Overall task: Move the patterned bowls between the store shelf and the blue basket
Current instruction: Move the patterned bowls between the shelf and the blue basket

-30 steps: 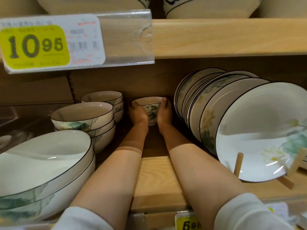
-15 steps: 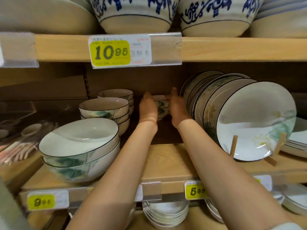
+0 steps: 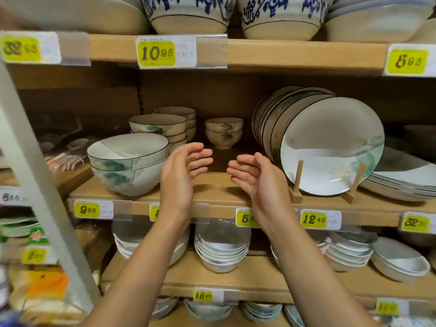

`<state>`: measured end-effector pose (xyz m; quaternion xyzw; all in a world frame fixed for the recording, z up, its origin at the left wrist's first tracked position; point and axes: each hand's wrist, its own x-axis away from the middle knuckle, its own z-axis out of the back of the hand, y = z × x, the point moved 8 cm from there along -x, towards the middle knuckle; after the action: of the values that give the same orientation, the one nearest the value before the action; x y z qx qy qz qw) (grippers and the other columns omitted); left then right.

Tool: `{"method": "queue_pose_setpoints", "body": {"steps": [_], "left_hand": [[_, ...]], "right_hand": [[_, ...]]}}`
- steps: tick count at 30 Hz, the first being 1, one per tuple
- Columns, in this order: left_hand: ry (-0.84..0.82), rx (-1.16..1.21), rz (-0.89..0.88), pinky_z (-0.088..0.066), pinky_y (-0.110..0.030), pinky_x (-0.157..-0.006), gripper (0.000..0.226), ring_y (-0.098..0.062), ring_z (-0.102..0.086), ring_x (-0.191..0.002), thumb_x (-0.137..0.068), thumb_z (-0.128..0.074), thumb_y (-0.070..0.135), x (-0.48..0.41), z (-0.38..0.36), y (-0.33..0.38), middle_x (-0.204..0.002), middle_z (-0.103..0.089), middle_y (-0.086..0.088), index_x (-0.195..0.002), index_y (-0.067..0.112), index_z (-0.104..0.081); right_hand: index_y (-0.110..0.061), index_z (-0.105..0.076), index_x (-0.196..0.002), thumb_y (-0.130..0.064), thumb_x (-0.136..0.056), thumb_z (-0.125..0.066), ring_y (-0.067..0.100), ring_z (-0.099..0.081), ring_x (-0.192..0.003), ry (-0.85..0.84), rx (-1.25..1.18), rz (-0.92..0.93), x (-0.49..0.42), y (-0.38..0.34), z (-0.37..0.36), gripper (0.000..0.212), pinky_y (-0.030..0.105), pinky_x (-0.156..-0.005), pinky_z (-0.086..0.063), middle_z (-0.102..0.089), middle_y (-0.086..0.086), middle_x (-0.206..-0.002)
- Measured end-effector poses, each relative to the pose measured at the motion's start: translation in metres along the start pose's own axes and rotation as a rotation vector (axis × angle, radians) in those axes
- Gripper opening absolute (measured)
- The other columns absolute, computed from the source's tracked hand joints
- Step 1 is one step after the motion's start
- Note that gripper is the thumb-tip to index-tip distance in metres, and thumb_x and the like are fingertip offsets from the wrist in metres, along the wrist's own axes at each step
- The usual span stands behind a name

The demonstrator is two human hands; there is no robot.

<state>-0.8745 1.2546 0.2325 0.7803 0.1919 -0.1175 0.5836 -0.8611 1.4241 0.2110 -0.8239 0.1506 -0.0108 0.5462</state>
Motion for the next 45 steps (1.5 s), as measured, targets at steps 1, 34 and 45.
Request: {"method": "queue_pose_setpoints", "body": {"steps": [1, 34, 45], "left_hand": [[0.061, 0.015, -0.001, -0.058, -0.03, -0.08, 0.035, -0.023, -0.072, -0.093, -0.103, -0.032, 0.022, 0.013, 0.013, 0.0, -0.097, -0.075, -0.009, -0.105, 0.012, -0.065], [1.089, -0.478, 0.436, -0.043, -0.028, -0.06, 0.024, -0.017, -0.056, -0.068, -0.097, -0.039, 0.005, 0.396, 0.572, 0.076, -0.088, -0.063, -0.008, -0.085, 0.011, -0.059], [0.836, -0.557, 0.67, -0.044, -0.031, -0.064, 0.02, -0.018, -0.055, -0.069, -0.093, -0.045, 0.013, 0.307, 0.698, 0.017, -0.077, -0.063, -0.002, -0.081, 0.014, -0.062]], "right_hand": [[-0.009, -0.067, -0.094, -0.026, -0.103, -0.037, 0.021, -0.073, -0.087, -0.013, -0.008, -0.029, 0.009, 0.006, 0.004, 0.036, 0.031, -0.08, -0.058, -0.076, 0.01, -0.088], [-0.008, -0.066, -0.086, -0.012, -0.092, -0.052, 0.019, -0.063, -0.064, -0.668, 0.525, -0.673, 0.338, 0.39, -0.26, 0.016, 0.029, -0.061, -0.047, -0.069, 0.009, -0.075], [-0.006, -0.066, -0.092, -0.012, -0.093, -0.052, 0.019, -0.059, -0.063, -0.534, 0.608, -0.797, 0.328, 0.521, -0.326, 0.015, 0.027, -0.055, -0.038, -0.067, 0.009, -0.075]]}}
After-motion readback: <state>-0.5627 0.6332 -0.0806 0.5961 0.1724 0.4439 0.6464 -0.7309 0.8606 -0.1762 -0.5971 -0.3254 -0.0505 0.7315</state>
